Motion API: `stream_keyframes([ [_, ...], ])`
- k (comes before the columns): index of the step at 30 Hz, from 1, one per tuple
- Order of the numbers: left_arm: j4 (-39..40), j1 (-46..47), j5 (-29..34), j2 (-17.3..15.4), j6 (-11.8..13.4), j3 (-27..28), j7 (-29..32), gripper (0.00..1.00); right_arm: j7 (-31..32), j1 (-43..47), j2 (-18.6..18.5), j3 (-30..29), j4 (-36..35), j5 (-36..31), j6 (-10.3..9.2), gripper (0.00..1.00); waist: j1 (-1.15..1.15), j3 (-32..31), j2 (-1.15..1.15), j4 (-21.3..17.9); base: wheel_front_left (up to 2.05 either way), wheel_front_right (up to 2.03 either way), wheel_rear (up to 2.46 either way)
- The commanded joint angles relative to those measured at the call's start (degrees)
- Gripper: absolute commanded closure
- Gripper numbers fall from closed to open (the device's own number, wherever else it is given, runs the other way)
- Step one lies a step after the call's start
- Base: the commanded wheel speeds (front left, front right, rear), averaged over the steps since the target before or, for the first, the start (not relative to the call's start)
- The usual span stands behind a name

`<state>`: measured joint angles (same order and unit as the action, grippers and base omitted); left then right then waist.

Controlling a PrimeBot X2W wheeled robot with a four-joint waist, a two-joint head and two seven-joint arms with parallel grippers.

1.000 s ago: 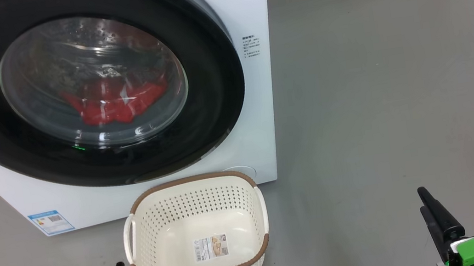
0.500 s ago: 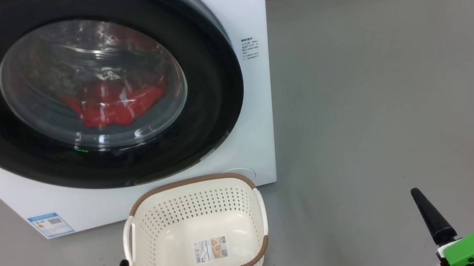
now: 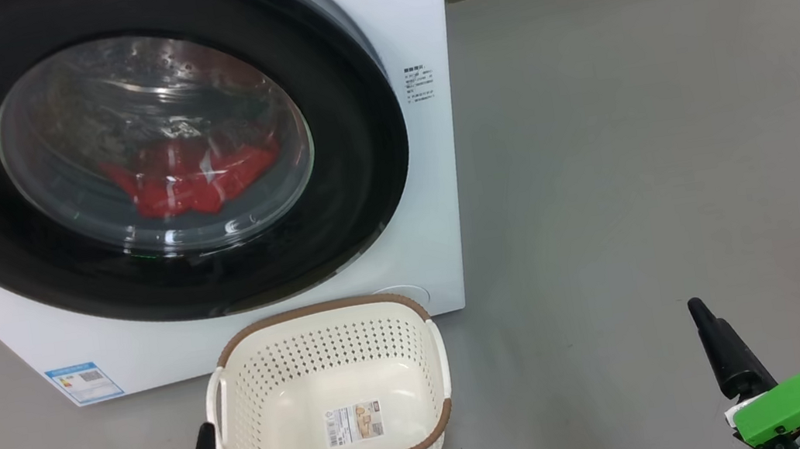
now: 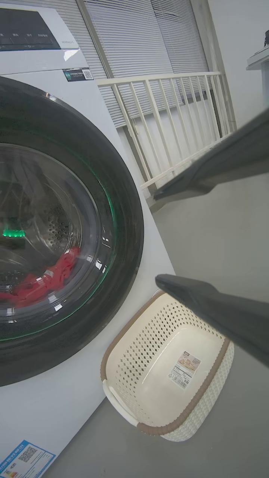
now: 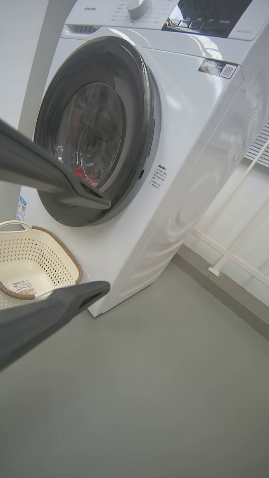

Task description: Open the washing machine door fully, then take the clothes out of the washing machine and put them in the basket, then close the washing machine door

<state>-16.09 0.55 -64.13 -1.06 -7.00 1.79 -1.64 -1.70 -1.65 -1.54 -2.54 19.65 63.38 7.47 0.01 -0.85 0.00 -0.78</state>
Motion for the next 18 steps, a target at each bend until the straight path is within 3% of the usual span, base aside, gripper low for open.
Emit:
stream_keyframes([
  [1, 2.2, 2.8, 3.3, -0.9, 0.2, 0.7, -0.8, 0.0, -0.8, -2.7, -0.6, 0.9, -1.9, -2.7, 0.01, 0.0, 0.0, 0.0, 0.0, -0.1, 0.0, 0.0, 0.0],
  [18, 4.5, 3.5, 16.7, -1.1, 2.3, -0.5, -3.5, 0.0, -3.5, -4.0, -1.0, 3.1, -2.1, -12.4, 0.01, 0.0, 0.0, 0.4, 0.0, -0.4, 0.0, 0.0, 0.0],
])
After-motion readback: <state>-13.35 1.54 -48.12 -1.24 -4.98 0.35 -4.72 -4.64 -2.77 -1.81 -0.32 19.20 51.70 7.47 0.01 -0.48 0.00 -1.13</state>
